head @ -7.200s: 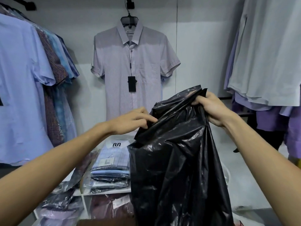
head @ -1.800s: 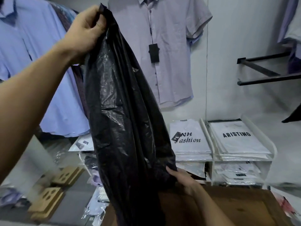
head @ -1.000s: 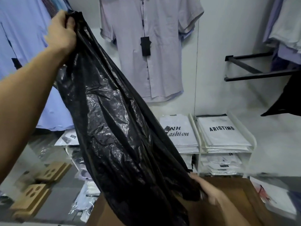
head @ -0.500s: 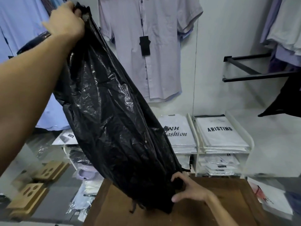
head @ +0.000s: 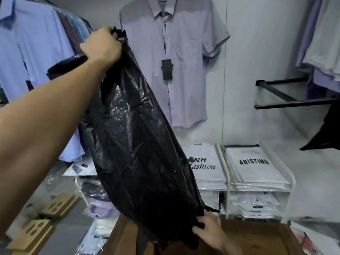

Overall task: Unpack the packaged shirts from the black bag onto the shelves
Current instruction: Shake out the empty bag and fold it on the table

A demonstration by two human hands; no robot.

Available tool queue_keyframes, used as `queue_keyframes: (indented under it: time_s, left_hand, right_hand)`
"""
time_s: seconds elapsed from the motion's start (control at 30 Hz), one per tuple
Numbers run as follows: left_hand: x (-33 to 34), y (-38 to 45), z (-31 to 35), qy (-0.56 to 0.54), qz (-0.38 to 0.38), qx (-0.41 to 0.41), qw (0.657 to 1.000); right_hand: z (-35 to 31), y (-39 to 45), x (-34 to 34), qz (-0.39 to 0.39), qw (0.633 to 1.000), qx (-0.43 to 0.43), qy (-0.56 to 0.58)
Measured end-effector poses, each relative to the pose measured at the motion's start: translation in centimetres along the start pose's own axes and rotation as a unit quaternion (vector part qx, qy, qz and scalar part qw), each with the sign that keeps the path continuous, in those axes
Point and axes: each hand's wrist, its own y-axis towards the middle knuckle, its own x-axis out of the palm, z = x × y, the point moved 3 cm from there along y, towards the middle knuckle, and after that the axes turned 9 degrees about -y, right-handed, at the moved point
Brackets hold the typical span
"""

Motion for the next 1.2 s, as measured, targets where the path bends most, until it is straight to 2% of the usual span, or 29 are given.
queue_keyframes:
  time_s: [0.1, 0.27, 0.37, 0.47, 0.63, 0.73, 0.8, 0.9, 1.03, 1.13, 1.2]
  left_hand:
    - [-0.2, 0.0, 0.7, 0.003, -0.008, 0.003, 1.0]
    - [0.5, -0.5, 0.5, 0.016, -0.032, 0.054, 0.998]
    - [1.0, -1.1, 0.0, 0.04, -0.036, 0.131, 0.99]
    - [1.5, -2.5, 0.2, 0.085, -0.032, 0.225, 0.97]
    - [1.7, -2.5, 0.3, 0.059, -0.053, 0.214, 0.974]
    - [1.6, -2.4, 0.5, 0.034, -0.056, 0.209, 0.976]
    - [2.0, -2.8, 1.2, 0.017, -0.063, 0.226, 0.972]
    - [2.7, -4.2, 3.1, 0.005, -0.09, 0.258, 0.962]
    - [3.4, -6.8, 6.4, 0.007, -0.104, 0.337, 0.936]
    - [2.8, -8.0, 8.1, -0.001, -0.1, 0.406, 0.908]
    - [2.0, -8.0, 8.5, -0.006, -0.105, 0.446, 0.889]
  right_hand:
    - [1.5, 1.0, 0.3, 0.03, 0.998, 0.018, -0.047]
    - [3.8, 1.3, 0.1, 0.012, 0.993, 0.084, -0.086]
    - [6.5, 1.3, 0.2, -0.044, 0.992, 0.112, -0.033]
    - [9.4, 1.0, 0.3, -0.075, 0.983, 0.143, 0.085]
    - [10.5, 0.3, -2.4, 0.017, 0.966, 0.177, 0.187]
    - [6.7, 1.0, -7.9, 0.144, 0.964, 0.126, 0.183]
    - [1.7, 1.8, -13.3, 0.244, 0.952, 0.071, 0.169]
    - [-7.5, 2.9, -20.4, 0.315, 0.936, -0.052, 0.149]
    - [-19.5, 4.3, -27.5, 0.249, 0.934, -0.185, 0.177]
    - [-22.6, 5.0, -28.8, 0.199, 0.935, -0.201, 0.214]
    - [-22.9, 5.1, -28.5, 0.183, 0.915, -0.206, 0.296]
